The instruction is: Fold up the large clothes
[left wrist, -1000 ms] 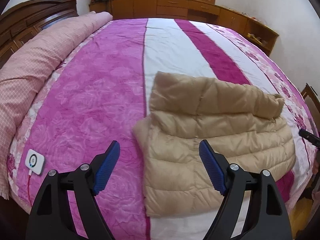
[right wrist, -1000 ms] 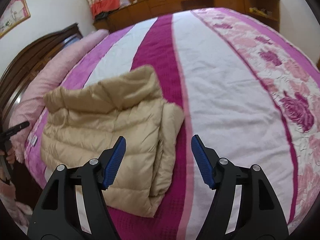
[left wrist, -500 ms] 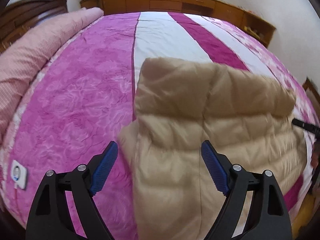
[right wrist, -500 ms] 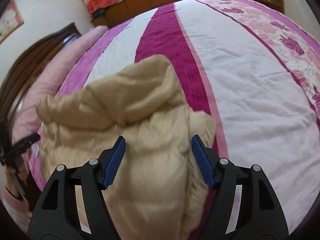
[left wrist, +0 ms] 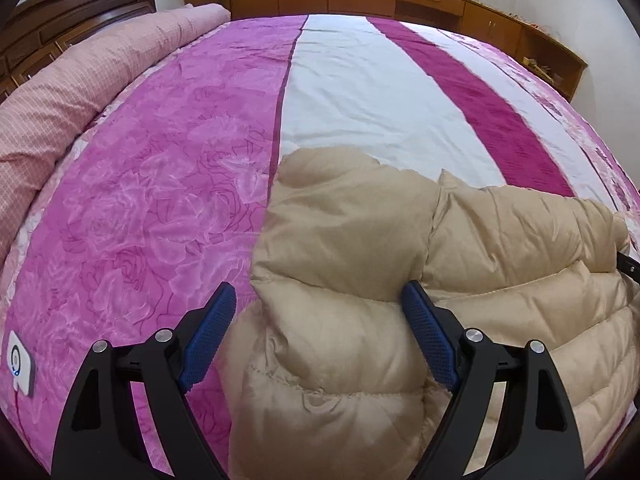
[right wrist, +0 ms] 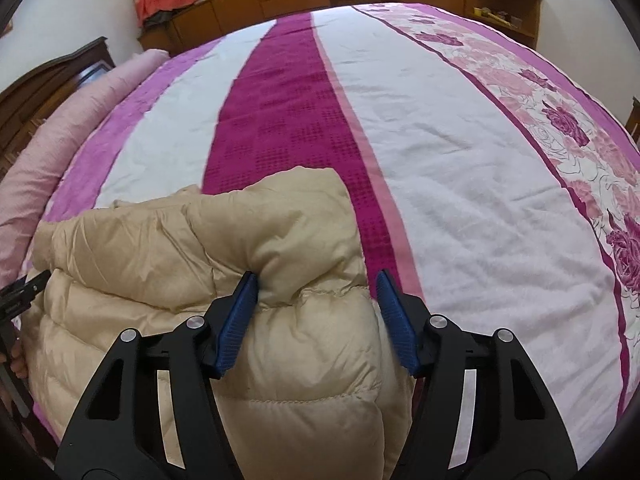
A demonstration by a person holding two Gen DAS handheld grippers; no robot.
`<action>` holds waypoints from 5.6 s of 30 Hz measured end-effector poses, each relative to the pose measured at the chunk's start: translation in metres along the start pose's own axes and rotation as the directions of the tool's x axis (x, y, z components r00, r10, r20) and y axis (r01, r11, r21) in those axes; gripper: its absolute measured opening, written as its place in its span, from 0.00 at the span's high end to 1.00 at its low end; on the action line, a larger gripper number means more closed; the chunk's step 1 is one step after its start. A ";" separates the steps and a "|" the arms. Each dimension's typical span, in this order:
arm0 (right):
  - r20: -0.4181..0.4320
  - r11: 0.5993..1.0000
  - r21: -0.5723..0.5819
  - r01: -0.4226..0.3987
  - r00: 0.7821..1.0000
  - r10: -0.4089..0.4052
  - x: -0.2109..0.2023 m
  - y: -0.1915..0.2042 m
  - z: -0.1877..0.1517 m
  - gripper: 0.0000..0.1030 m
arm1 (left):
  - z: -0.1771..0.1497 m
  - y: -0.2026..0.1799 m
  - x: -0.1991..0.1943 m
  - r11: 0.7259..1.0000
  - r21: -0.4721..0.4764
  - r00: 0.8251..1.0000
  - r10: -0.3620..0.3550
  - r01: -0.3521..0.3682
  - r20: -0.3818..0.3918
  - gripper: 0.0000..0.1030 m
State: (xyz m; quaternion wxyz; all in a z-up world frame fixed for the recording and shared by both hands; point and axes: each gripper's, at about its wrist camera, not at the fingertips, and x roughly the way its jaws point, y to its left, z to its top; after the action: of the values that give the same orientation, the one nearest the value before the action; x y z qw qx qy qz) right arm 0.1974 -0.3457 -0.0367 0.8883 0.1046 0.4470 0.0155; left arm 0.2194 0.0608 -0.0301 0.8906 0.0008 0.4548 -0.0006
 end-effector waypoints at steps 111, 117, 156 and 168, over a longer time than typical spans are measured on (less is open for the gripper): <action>-0.022 0.840 0.344 -0.419 0.891 0.453 -0.123 -0.070 -0.123 0.10 | -0.120 -0.069 -0.141 0.970 -0.032 0.959 -0.245 0.243 -0.140 0.37; -0.108 0.848 0.357 -0.390 0.885 0.453 -0.093 -0.060 -0.131 0.10 | -0.124 -0.102 -0.127 0.967 0.052 0.955 -0.236 0.249 -0.177 0.37; -0.009 0.787 0.238 -0.569 0.809 0.588 -0.148 0.019 -0.113 0.65 | -0.165 -0.134 -0.093 0.922 0.259 0.940 -0.218 0.286 -0.262 1.00; -0.037 0.771 0.122 -0.625 0.774 0.632 -0.158 0.078 -0.099 0.65 | -0.168 -0.127 -0.083 0.930 0.181 0.924 -0.262 0.319 -0.278 1.00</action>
State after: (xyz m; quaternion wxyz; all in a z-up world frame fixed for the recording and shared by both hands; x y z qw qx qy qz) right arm 0.0288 -0.2713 0.0465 0.8077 0.2927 0.4200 0.2925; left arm 0.0346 -0.0658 -0.0613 0.8106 0.0331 0.5548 -0.1844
